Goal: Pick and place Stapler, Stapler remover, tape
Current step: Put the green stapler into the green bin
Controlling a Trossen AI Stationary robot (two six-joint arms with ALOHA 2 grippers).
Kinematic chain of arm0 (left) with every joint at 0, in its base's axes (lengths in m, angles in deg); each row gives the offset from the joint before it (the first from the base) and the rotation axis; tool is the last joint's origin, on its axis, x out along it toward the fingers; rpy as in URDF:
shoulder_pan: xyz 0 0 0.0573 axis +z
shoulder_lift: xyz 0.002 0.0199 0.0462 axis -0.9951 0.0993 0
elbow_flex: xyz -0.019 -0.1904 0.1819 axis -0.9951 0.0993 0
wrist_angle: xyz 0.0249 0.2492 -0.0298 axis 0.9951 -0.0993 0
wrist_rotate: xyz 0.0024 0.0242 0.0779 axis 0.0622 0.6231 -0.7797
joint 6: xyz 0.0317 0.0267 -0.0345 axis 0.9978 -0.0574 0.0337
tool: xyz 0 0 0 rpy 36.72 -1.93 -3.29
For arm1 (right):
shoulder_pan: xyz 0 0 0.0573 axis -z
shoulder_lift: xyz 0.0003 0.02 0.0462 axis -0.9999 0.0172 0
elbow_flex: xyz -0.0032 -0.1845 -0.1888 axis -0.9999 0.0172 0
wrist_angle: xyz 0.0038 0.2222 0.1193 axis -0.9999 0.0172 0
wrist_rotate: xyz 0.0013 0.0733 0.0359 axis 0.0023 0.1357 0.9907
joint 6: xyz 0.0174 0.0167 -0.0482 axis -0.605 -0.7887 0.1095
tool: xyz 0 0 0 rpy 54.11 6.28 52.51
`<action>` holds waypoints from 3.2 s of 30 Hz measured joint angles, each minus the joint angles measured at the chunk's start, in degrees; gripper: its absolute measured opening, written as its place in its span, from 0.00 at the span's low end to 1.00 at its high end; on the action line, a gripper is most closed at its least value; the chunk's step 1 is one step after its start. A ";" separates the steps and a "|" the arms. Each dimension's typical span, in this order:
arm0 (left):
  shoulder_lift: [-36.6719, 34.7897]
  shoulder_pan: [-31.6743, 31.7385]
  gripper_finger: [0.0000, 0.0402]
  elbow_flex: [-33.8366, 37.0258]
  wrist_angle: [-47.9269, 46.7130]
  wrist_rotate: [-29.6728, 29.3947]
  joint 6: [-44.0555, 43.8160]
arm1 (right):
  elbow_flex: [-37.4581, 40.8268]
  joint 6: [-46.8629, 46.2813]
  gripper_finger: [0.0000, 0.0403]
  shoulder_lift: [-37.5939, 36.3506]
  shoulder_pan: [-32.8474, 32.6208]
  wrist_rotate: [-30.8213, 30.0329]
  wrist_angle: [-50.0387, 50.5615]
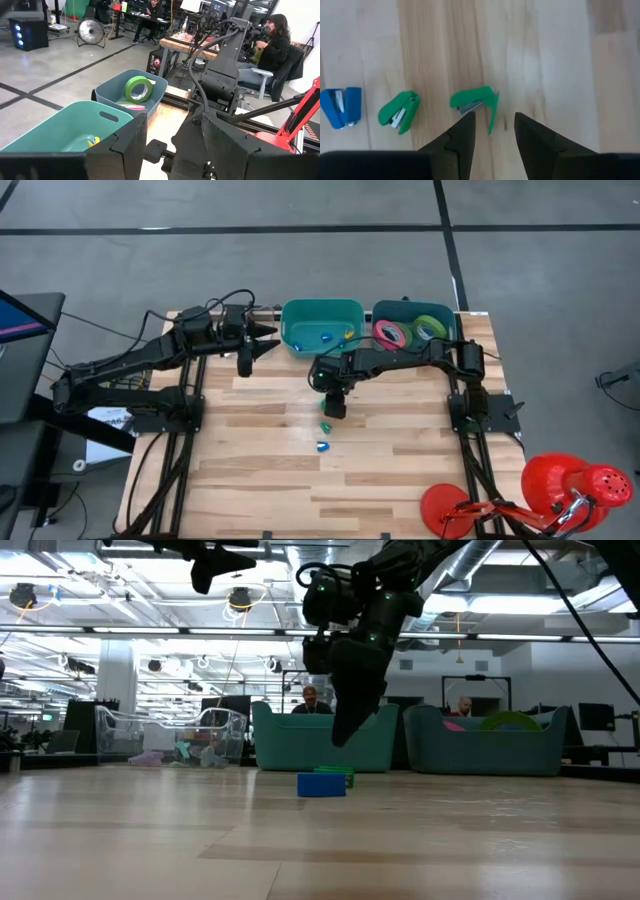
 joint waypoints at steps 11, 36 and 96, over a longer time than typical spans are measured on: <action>-0.02 -0.02 0.45 0.00 0.00 0.00 0.02 | 0.00 0.61 0.32 0.00 0.42 0.01 -0.54; -0.02 -0.02 0.45 -0.02 0.00 0.00 0.02 | 1.73 0.45 0.56 1.47 0.51 -0.55 -2.21; -0.02 0.00 0.45 -0.04 0.02 -0.02 1.54 | -7.88 6.65 0.62 0.90 -0.58 0.91 15.44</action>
